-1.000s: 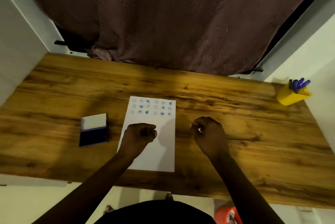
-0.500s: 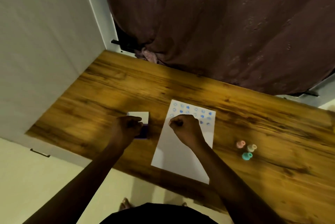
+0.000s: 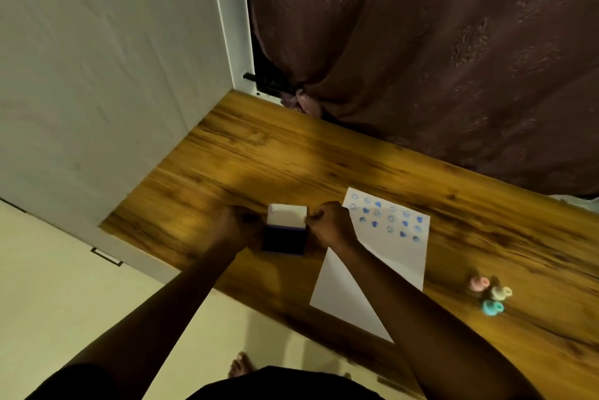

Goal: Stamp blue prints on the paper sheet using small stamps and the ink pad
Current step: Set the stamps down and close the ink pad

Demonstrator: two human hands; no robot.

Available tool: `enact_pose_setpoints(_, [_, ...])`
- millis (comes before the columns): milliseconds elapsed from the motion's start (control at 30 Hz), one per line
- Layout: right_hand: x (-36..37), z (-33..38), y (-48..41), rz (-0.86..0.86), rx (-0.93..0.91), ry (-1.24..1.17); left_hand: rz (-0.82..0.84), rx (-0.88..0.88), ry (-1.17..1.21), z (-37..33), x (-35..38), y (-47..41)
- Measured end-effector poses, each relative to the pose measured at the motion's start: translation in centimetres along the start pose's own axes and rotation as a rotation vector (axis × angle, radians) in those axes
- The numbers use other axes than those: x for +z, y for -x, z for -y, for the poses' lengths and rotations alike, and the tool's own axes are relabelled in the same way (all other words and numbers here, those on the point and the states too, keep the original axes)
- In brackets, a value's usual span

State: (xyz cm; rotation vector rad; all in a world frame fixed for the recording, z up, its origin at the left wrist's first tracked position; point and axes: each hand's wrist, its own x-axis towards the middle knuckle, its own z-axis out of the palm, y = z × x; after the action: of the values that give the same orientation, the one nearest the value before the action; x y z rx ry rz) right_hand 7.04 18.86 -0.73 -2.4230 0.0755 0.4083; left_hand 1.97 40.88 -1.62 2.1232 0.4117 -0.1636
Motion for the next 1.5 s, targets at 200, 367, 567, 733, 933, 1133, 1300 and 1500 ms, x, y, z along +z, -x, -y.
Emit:
enact_pose_setpoints(200, [0.8,0.1,-0.4,-0.023,0.028,0.009,0.031,-0.004,0.011,-0.4,0.3,-0.8])
enact_pose_setpoints(367, [1.2,0.1,-0.4,-0.042,0.027,0.006,0.076,0.006,-0.037,-0.6,0.4,-1.3])
enact_pose_setpoints(567, [1.6,-0.2,0.4,-0.067,-0.023,-0.038,0.049,0.082,-0.081,-0.1,0.6,-1.2])
enact_pose_setpoints(733, [1.8,-0.6,1.1,-0.076,-0.039,-0.088,0.04,0.126,-0.135,0.5,1.0,-0.8])
enact_pose_setpoints(933, [1.8,-0.9,1.6,-0.017,-0.094,-0.094,-0.027,0.173,-0.122,0.2,1.2,-0.1])
enact_pose_setpoints(1133, [1.1,-1.5,2.2,-0.033,-0.111,-0.103,-0.066,0.256,-0.138,0.4,1.1,0.7])
enact_pose_setpoints(1300, [1.0,-1.7,3.3,-0.056,-0.135,-0.089,-0.069,0.277,-0.153,0.7,0.9,1.7])
enact_pose_setpoints(1500, [1.4,-2.2,4.7,-0.015,-0.108,-0.163,-0.063,0.305,-0.108,0.9,0.5,2.7])
